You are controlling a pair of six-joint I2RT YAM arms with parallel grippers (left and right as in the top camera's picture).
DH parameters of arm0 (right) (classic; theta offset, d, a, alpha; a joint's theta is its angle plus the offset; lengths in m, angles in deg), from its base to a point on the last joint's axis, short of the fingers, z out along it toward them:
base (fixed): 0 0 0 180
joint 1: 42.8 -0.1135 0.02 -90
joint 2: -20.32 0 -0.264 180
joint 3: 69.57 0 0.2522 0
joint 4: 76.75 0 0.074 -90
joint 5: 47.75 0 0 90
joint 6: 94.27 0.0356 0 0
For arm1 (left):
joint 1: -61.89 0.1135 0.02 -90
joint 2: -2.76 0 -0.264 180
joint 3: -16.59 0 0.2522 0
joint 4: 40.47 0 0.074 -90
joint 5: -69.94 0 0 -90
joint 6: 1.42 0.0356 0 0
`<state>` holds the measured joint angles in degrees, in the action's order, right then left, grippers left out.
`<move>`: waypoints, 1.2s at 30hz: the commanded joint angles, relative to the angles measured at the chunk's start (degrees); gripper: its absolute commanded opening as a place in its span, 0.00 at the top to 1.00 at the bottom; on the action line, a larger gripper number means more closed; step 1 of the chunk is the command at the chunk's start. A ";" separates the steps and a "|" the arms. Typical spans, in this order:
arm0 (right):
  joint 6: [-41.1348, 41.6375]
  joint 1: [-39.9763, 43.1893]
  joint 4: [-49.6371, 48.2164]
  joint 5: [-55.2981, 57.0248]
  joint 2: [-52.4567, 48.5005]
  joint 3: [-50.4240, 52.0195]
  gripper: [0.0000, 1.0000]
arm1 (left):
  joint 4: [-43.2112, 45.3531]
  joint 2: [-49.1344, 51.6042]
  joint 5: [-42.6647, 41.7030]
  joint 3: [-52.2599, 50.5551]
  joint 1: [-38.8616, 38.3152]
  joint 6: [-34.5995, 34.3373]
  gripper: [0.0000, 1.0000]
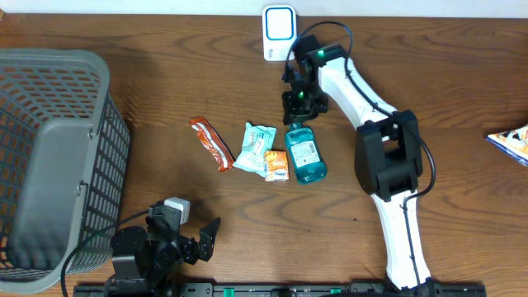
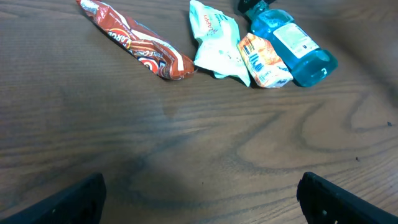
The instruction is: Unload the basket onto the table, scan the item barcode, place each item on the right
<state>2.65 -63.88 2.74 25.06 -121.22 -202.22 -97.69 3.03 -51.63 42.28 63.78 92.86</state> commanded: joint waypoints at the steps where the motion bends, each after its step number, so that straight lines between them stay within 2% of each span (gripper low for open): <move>1: 3.61 0.00 -0.35 14.73 -7.23 2.82 0.89 | -0.24 -0.07 -0.13 0.24 0.39 -0.09 0.02; 5: 3.61 0.26 2.36 14.73 -6.99 0.17 0.99 | -0.24 -0.04 -0.13 0.24 0.39 -0.09 0.02; 16: 3.78 0.42 7.41 17.29 -0.59 -8.31 0.97 | -0.24 -0.07 -0.13 0.24 0.39 -0.09 0.02; 26: 9.38 0.42 3.43 21.51 7.91 -8.52 0.99 | -0.24 -0.07 -0.15 0.24 0.39 -0.09 0.02; 32: 9.79 0.42 3.32 21.59 12.04 -8.52 0.99 | -0.24 -0.07 -0.13 0.24 0.39 -0.09 0.02; 33: 9.79 0.42 3.23 21.59 12.81 -8.52 0.98 | -0.24 -0.07 -0.13 0.24 0.39 -0.09 0.02; 34: 9.79 0.42 3.19 21.59 13.35 -8.52 0.93 | -0.24 -0.04 -0.13 0.24 0.39 -0.09 0.02; 36: 9.70 0.42 3.30 21.62 14.14 -8.52 0.79 | -0.24 -0.07 -0.13 0.24 0.39 -0.09 0.02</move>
<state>11.59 -63.71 6.13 45.78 -109.55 -209.54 -97.69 3.03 -51.63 42.28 63.78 92.86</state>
